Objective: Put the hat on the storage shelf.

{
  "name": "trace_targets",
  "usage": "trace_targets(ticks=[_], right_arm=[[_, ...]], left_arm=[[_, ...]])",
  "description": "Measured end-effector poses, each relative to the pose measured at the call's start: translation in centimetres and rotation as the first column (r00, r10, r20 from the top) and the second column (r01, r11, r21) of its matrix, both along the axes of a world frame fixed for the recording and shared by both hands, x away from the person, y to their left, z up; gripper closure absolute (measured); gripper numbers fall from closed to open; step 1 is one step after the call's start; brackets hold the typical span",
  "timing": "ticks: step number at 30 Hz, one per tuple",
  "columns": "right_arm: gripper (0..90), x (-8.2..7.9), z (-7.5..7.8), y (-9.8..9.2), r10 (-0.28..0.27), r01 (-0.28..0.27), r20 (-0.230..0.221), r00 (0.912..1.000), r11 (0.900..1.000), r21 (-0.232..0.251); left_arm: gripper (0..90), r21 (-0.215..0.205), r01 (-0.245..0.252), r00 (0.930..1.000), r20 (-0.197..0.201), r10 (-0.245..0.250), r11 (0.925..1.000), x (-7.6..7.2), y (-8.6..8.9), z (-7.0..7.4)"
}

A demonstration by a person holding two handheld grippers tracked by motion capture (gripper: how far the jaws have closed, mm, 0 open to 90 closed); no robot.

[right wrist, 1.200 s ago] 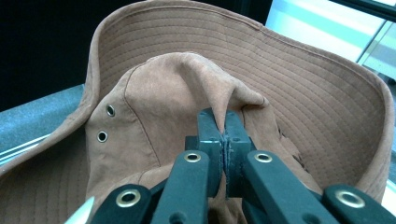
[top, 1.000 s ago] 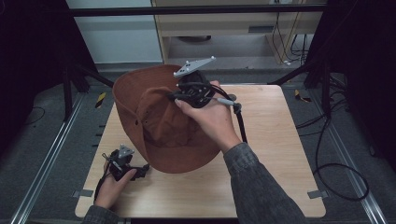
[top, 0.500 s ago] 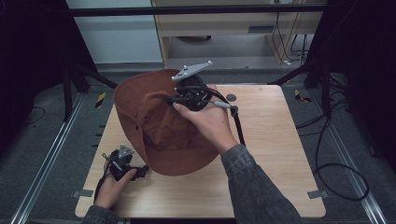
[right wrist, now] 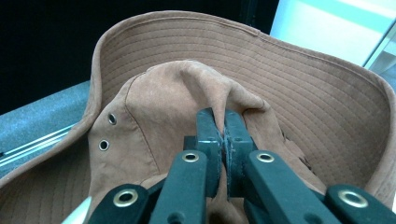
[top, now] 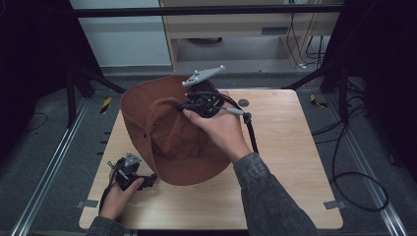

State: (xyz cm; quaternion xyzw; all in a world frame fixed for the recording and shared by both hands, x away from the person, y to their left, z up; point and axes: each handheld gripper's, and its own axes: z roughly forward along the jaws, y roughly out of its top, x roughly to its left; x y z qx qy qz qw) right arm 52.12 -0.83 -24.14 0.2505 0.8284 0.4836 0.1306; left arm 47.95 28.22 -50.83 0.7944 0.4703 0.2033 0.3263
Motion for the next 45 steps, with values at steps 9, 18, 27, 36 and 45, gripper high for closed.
trace_targets(ticks=[9,18,27,36,45], right_arm=[[79.1,-0.1,-0.3,0.2,0.009,-0.009,-0.013,0.9999,1.000,-0.001],[62.7,-0.2,-0.2,0.3,0.006,-0.006,-0.015,0.9999,1.000,-0.021],[46.0,-0.5,0.1,0.1,-0.022,0.022,-0.012,0.9997,0.998,-0.056],[25.2,-1.3,1.0,-0.4,-0.034,0.034,0.009,0.9994,0.996,-0.081],[16.1,-1.7,1.7,-2.5,-0.062,0.063,0.014,0.9980,0.996,-0.069]], left_arm=[[0.0,0.000,0.000,1.0000,0.000,0.000,1.0000,0.0,0.0,0.0],[0.0,-0.001,0.000,1.0000,0.000,0.000,1.0000,0.0,0.0,0.0],[0.0,0.000,0.001,1.0000,0.000,-0.001,1.0000,0.0,0.0,0.0],[0.0,0.004,0.008,1.0000,0.000,-0.008,1.0000,-0.3,0.1,0.0],[0.0,0.003,0.003,1.0000,0.000,-0.003,1.0000,-0.3,0.1,0.0]])
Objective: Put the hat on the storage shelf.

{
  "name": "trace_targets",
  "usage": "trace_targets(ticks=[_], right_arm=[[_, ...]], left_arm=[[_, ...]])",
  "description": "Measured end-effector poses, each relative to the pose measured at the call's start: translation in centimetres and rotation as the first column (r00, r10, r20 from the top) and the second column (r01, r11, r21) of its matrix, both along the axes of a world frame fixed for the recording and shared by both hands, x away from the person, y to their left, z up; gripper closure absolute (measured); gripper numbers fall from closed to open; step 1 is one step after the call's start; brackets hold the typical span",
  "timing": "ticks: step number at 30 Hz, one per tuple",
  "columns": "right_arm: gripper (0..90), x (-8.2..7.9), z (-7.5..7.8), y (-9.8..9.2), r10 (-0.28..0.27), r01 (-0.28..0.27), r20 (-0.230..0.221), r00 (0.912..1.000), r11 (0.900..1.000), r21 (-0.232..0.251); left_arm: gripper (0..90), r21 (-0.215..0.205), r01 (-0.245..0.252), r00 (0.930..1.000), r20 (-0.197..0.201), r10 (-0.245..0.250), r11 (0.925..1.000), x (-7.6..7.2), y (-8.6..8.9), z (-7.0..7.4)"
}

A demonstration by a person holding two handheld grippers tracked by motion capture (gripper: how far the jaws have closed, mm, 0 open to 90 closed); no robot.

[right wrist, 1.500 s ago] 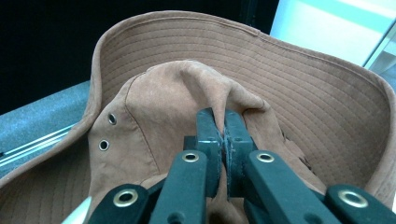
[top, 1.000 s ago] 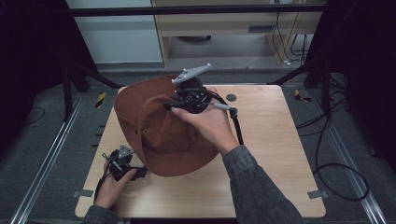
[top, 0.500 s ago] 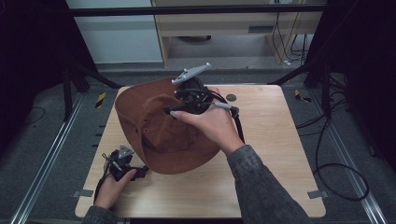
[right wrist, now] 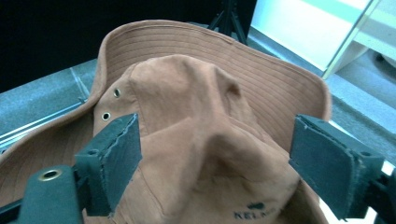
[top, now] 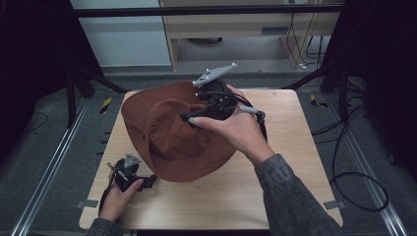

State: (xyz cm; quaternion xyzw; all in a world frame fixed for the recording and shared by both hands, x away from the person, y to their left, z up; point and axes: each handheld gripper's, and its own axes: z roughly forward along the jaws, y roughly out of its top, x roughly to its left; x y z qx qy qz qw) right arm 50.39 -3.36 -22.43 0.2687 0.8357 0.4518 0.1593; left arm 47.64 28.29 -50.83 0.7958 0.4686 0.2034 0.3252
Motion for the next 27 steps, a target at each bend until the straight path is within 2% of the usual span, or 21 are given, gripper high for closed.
trace_targets(ticks=[4,10,14,19,27], right_arm=[[12.1,-0.2,0.4,-1.4,-0.027,0.027,0.011,0.9996,1.000,0.000],[8.8,-0.3,0.3,-4.5,-0.081,0.081,0.018,0.9966,0.997,0.007],[9.2,-0.8,0.0,-7.1,-0.133,0.133,0.028,0.9907,0.991,0.027],[9.6,-0.9,-0.9,-9.9,-0.192,0.192,0.012,0.9812,0.981,0.031],[10.2,-0.7,-2.2,-12.5,-0.242,0.242,0.007,0.9702,0.970,0.030]], left_arm=[[0.0,-0.001,0.002,1.0000,-0.002,-0.002,1.0000,0.1,0.0,0.0],[0.0,-0.003,0.005,1.0000,-0.001,-0.005,1.0000,0.4,-0.1,0.0],[0.0,-0.005,0.017,0.9998,0.004,-0.017,0.9998,0.6,-0.2,0.0],[0.0,-0.001,0.023,0.9997,0.002,-0.023,0.9997,0.8,-0.2,0.0],[0.0,-0.001,0.024,0.9997,0.003,-0.024,0.9997,0.8,-0.2,0.0]])
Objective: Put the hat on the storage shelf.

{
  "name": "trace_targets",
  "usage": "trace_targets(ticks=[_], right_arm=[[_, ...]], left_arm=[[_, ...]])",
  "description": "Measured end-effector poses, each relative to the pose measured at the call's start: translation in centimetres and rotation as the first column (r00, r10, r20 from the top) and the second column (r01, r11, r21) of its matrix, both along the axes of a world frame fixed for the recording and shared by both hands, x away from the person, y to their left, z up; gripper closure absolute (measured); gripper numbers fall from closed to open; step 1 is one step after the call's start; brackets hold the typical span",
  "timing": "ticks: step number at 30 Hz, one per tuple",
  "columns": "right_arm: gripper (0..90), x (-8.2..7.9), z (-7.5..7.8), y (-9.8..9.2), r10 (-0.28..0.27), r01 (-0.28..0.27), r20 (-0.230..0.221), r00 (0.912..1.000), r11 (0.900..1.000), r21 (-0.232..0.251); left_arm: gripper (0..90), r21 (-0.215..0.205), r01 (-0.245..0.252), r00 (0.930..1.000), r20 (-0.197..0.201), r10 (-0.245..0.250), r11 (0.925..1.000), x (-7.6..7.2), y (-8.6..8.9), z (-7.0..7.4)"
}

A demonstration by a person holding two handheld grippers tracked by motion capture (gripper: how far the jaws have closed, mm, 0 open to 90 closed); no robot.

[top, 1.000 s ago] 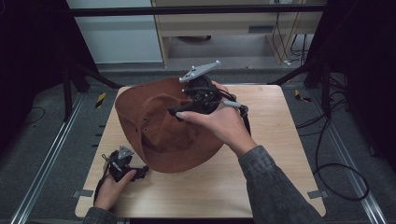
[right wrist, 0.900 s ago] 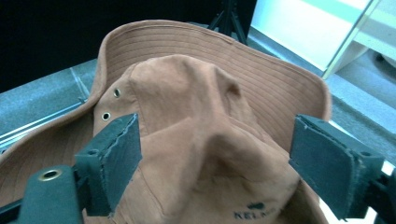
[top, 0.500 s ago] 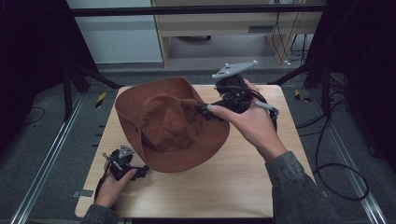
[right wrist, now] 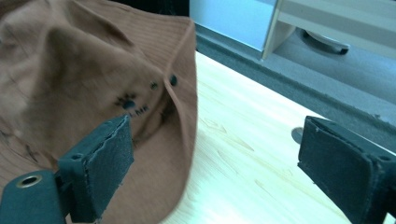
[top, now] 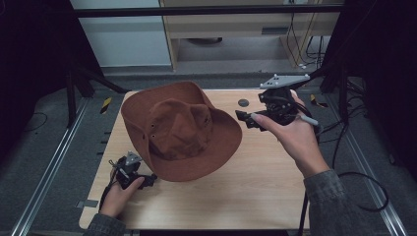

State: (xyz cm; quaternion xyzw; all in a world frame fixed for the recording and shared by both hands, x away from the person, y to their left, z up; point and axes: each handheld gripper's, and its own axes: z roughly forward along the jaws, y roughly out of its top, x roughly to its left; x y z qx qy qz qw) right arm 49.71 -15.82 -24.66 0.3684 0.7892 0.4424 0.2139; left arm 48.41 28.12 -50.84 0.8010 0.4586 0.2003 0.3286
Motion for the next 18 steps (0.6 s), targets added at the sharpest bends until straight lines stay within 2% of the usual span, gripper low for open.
trace_targets(ticks=[9,18], right_arm=[[9.4,-0.4,-2.3,-2.9,-0.062,0.062,0.001,0.9981,0.998,0.003],[8.0,-1.3,-6.0,-6.8,-0.118,0.118,0.006,0.9929,0.992,0.039]], left_arm=[[0.0,0.000,0.000,1.0000,0.000,0.000,1.0000,0.0,0.0,0.0],[0.0,0.003,0.003,1.0000,-0.001,-0.003,1.0000,0.0,0.0,0.0]])
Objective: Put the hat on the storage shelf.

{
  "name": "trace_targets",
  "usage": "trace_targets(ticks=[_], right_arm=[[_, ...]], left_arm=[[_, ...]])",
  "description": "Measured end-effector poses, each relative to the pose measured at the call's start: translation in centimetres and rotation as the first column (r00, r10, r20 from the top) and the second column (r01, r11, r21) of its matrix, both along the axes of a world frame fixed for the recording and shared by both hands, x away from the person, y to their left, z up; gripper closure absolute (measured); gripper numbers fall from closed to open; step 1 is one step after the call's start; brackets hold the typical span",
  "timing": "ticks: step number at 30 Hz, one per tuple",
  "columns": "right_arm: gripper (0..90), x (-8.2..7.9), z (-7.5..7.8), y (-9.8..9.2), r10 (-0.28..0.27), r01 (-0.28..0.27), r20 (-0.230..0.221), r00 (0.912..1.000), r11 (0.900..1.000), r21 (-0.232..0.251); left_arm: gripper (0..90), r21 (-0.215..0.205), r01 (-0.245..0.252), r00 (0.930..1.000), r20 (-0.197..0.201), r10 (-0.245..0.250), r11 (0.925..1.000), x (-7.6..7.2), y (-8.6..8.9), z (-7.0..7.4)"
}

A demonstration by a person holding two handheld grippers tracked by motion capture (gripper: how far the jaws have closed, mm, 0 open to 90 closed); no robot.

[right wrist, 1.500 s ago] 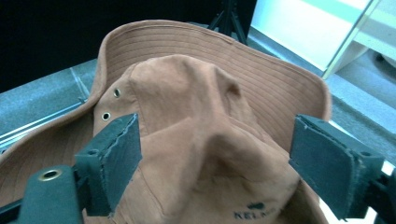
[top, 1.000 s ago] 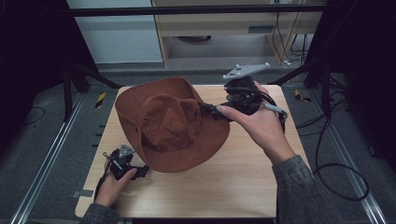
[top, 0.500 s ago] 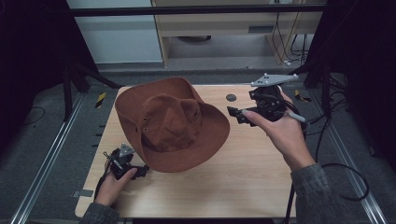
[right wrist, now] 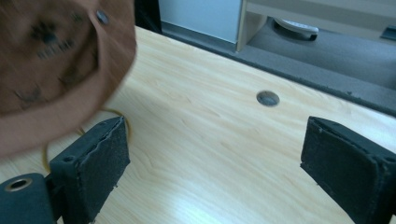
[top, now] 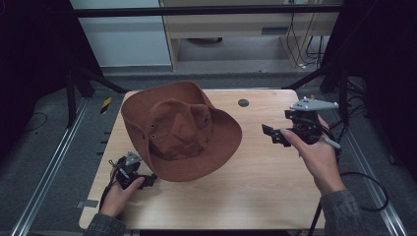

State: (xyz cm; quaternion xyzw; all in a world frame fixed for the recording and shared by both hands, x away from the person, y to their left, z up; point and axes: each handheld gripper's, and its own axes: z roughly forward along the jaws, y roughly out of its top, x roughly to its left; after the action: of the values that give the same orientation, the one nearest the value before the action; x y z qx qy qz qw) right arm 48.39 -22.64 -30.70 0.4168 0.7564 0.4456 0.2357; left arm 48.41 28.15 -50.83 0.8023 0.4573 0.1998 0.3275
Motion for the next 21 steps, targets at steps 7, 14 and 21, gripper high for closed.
trace_targets(ticks=[7,14,21], right_arm=[[9.2,-0.6,-5.3,-1.2,-0.001,0.002,-0.065,0.9979,1.000,0.013],[10.0,0.4,-11.4,0.0,-0.028,0.014,-0.168,0.9854,0.996,-0.084],[10.0,1.4,-16.4,2.2,-0.010,-0.021,-0.230,0.9731,0.991,-0.134]], left_arm=[[0.0,0.000,0.000,1.0000,0.000,0.000,1.0000,0.0,0.0,0.0],[0.0,0.000,0.002,1.0000,0.000,-0.002,1.0000,0.0,0.0,0.0],[0.0,0.000,0.002,1.0000,0.000,-0.002,1.0000,0.0,0.0,0.0]])
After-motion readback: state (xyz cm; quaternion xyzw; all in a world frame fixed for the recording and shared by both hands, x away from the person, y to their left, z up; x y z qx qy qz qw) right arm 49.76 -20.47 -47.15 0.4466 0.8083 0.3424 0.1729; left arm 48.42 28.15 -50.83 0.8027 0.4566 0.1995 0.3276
